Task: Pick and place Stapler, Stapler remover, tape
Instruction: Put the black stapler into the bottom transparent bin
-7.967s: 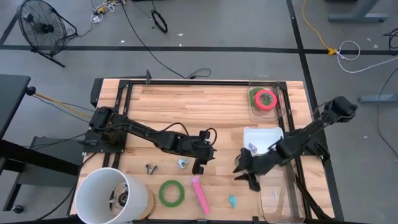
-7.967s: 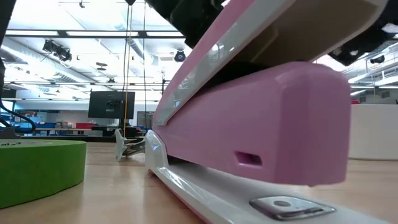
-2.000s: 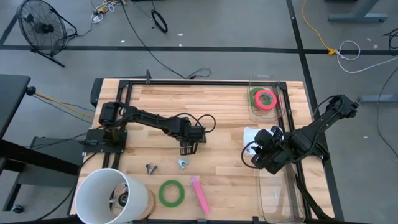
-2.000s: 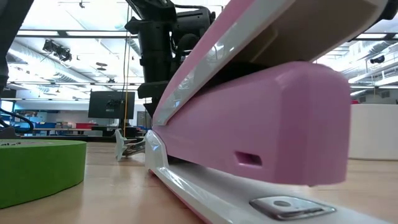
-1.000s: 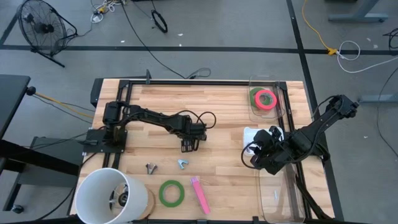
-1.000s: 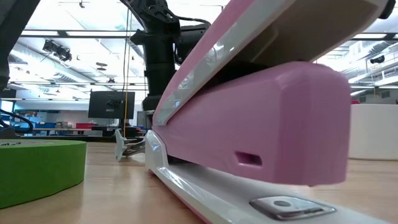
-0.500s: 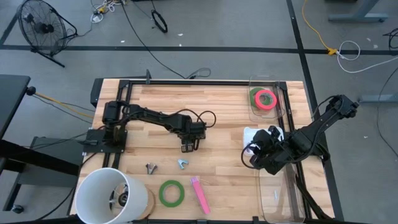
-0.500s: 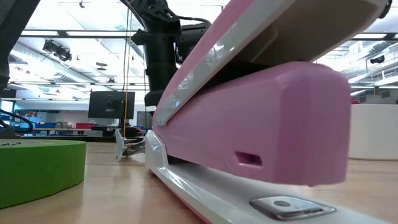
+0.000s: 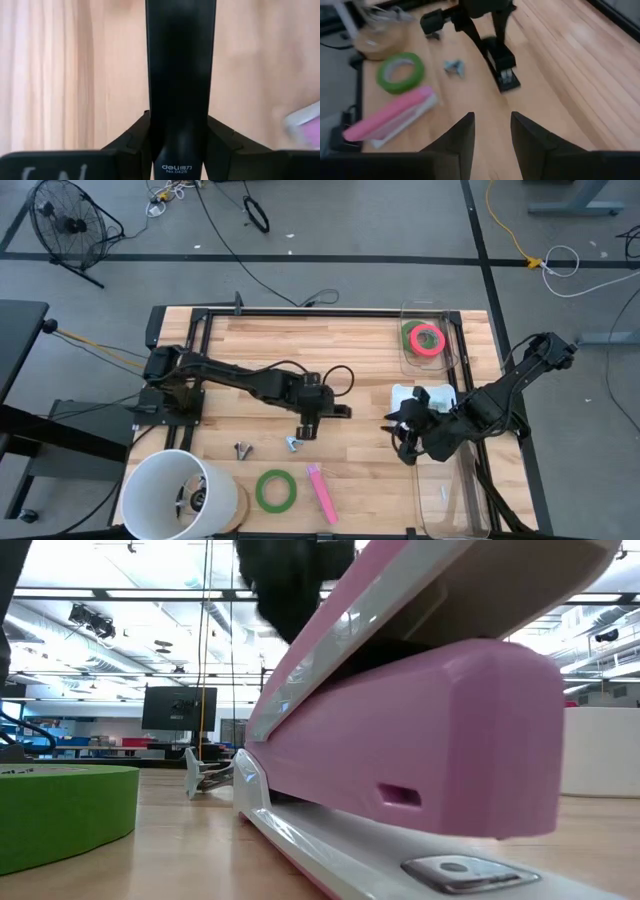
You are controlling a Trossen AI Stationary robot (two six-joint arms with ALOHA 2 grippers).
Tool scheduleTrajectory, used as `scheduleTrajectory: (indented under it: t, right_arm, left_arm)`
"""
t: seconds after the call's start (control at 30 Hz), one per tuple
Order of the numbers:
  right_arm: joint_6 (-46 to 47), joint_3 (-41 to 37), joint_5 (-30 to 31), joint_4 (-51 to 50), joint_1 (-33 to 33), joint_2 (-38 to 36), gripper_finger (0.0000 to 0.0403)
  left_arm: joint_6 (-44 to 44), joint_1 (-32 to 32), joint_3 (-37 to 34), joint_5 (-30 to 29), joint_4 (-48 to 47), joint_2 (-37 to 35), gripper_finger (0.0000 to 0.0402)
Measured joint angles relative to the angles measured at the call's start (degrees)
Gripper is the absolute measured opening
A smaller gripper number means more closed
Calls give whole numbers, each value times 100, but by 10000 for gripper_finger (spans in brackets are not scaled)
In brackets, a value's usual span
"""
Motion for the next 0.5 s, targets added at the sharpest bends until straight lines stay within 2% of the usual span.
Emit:
scheduleTrajectory:
  t: [0.23, 0.5]
  right_arm:
    - [-1049, 0, 149, 859, -9, 22, 141]
    - [-2063, 0, 147, 1803, -287, 162, 218]
  left_arm:
    - [357, -456, 656, 113, 256, -166, 124]
    - [554, -711, 1107, 68, 269, -164, 124]
